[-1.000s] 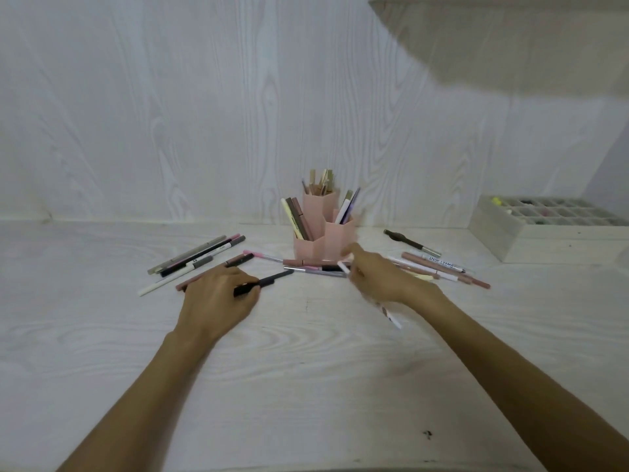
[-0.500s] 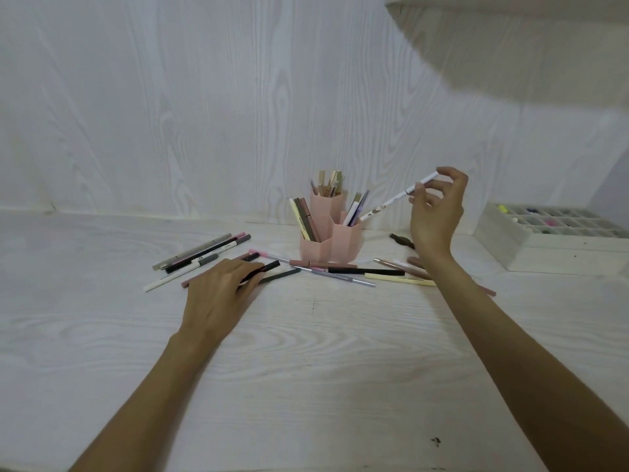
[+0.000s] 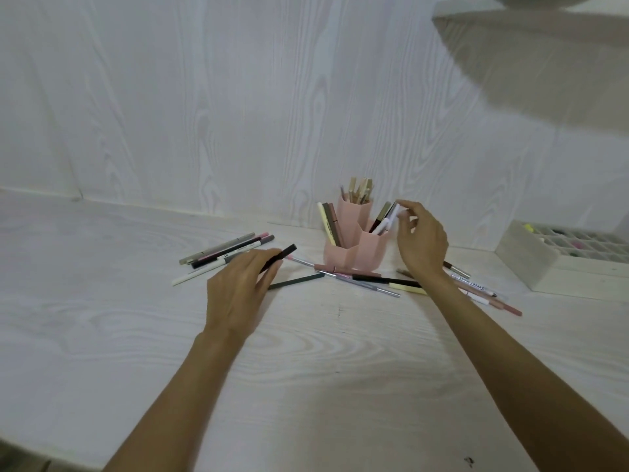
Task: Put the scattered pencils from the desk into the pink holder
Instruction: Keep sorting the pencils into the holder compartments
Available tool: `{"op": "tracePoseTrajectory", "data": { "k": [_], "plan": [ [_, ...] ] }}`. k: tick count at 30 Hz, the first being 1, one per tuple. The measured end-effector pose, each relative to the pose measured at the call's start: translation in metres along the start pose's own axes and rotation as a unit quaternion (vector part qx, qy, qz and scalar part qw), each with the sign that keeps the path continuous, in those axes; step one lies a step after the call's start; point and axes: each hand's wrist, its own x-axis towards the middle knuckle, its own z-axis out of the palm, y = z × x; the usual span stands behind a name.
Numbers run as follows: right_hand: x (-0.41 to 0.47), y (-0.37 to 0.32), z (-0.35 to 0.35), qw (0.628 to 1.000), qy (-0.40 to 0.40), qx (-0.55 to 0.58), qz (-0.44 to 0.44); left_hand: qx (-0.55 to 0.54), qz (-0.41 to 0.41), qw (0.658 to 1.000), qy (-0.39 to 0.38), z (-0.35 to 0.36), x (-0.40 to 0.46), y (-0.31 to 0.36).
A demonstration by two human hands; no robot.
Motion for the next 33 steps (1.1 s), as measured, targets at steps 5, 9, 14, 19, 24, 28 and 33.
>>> {"op": "tracePoseTrajectory", "data": {
  "k": [5,9,14,19,24,28,33],
  "plan": [
    [-0.029,0.001,-0.005,0.991,0.047,0.125,0.018,-0.113,-0.157,0.98,0.035,-0.003,0.002,-0.004],
    [-0.082,0.008,0.01,0.974,-0.193,0.057,-0.107,-0.248,-0.222,0.933,0.137,-0.008,0.003,-0.01],
    [-0.098,0.016,0.017,0.947,-0.286,0.017,-0.143,-0.271,-0.218,0.921,0.178,-0.014,0.01,-0.016],
    [-0.096,0.015,0.015,0.944,-0.3,0.041,-0.131,-0.359,-0.256,0.88,0.176,-0.022,0.047,0.012],
    [-0.094,0.015,0.013,0.941,-0.309,0.052,-0.125,-0.377,-0.229,0.888,0.129,-0.008,0.108,0.078],
    [-0.095,0.016,0.013,0.94,-0.316,0.062,-0.112,-0.262,-0.16,0.949,0.075,0.02,0.137,0.112],
    [-0.096,0.014,0.013,0.941,-0.313,0.075,-0.108,-0.093,-0.073,0.992,-0.038,0.052,0.148,0.114]
  ]
}}
